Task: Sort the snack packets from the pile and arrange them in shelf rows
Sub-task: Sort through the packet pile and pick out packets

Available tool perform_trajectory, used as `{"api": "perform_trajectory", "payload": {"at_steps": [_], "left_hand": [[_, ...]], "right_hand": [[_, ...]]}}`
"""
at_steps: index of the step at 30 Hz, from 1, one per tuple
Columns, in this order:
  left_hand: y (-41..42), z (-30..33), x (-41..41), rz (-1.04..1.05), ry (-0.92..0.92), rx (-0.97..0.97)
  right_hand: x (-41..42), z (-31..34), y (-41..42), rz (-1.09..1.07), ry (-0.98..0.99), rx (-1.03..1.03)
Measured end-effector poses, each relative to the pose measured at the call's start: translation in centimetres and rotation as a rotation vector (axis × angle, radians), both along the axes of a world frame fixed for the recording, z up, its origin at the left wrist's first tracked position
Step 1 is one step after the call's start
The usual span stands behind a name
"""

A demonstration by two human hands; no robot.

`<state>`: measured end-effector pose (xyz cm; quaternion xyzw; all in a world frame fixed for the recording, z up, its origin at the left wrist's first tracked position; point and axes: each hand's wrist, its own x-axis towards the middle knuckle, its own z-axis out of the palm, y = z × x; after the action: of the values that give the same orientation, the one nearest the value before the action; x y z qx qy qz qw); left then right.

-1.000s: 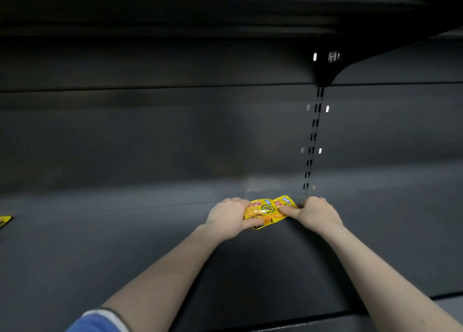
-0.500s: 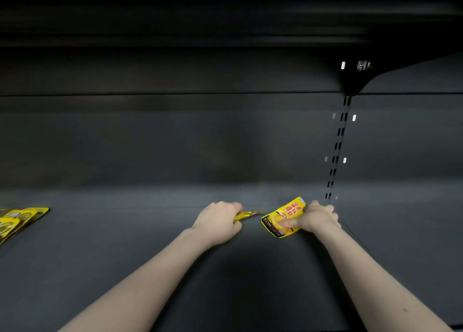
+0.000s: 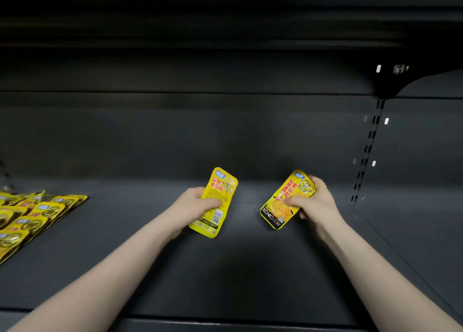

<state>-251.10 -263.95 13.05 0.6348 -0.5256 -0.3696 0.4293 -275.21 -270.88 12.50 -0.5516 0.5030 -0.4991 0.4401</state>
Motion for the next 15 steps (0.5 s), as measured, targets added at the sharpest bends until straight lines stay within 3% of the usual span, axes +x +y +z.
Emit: {"api": "perform_trajectory", "payload": {"at_steps": [9, 15], "left_hand": [[6.8, 3.0, 15.8, 0.103, 0.002, -0.079], [11.5, 5.0, 28.7, 0.128, 0.027, -0.142]], "right_hand": [[14.2, 0.8, 6.0, -0.044, 0.227, -0.12], [26.5, -1.0, 10.6, -0.037, 0.216, -0.183]]}}
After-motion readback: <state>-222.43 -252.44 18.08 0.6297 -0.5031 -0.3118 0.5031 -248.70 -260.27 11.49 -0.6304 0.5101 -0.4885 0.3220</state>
